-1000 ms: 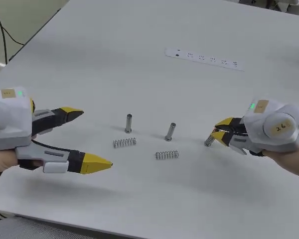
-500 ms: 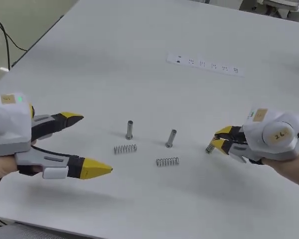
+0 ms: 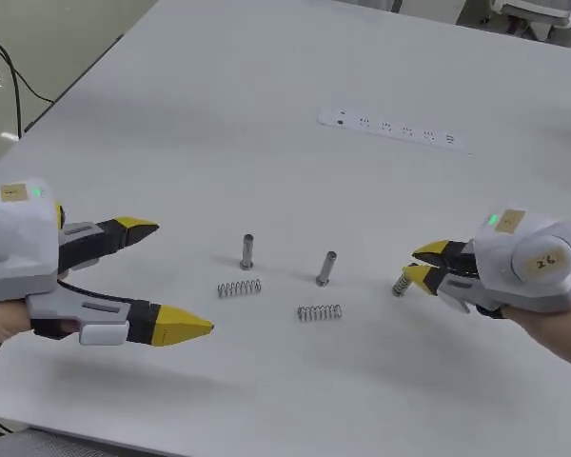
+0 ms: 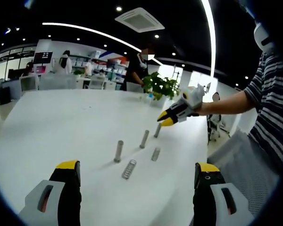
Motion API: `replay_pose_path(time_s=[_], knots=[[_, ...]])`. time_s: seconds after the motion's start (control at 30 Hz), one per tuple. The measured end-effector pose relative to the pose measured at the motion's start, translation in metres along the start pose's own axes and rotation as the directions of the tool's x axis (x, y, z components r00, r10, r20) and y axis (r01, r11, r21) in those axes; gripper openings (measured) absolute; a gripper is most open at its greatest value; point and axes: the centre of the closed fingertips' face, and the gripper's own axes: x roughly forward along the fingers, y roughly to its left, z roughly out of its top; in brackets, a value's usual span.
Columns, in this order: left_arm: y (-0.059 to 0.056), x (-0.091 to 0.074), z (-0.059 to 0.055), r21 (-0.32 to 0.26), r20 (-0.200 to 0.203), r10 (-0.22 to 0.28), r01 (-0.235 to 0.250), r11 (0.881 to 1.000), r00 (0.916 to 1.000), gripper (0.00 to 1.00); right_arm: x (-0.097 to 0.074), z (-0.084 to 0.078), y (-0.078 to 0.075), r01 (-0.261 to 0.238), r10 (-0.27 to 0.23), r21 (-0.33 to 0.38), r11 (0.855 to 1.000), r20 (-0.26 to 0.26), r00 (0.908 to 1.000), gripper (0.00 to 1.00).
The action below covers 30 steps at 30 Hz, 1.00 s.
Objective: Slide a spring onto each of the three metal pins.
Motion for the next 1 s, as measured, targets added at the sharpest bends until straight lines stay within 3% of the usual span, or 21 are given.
replay_pose_path(time_s=[0.07,0.27,1.0], knots=[[-0.001,0.0,0.0,-0.001,0.001,-0.001,0.001,1.0,1.0,0.98,-0.003,0.006,0.001,0.0,-0.002,0.072,0.997,0.039,0.9993,0.1],[0.0,-0.001,0.0,0.0,0.001,0.002,-0.002,1.0,1.0,0.98,-0.013,0.011,0.004,-0.006,-0.005,0.139,0.99,0.078,0.997,0.11],[-0.002,-0.002,-0.003,-0.001,-0.007,0.001,-0.001,1.0,1.0,0.97,-0.023,0.002,0.032,-0.04,0.016,0.214,0.976,0.111,0.9937,0.12]])
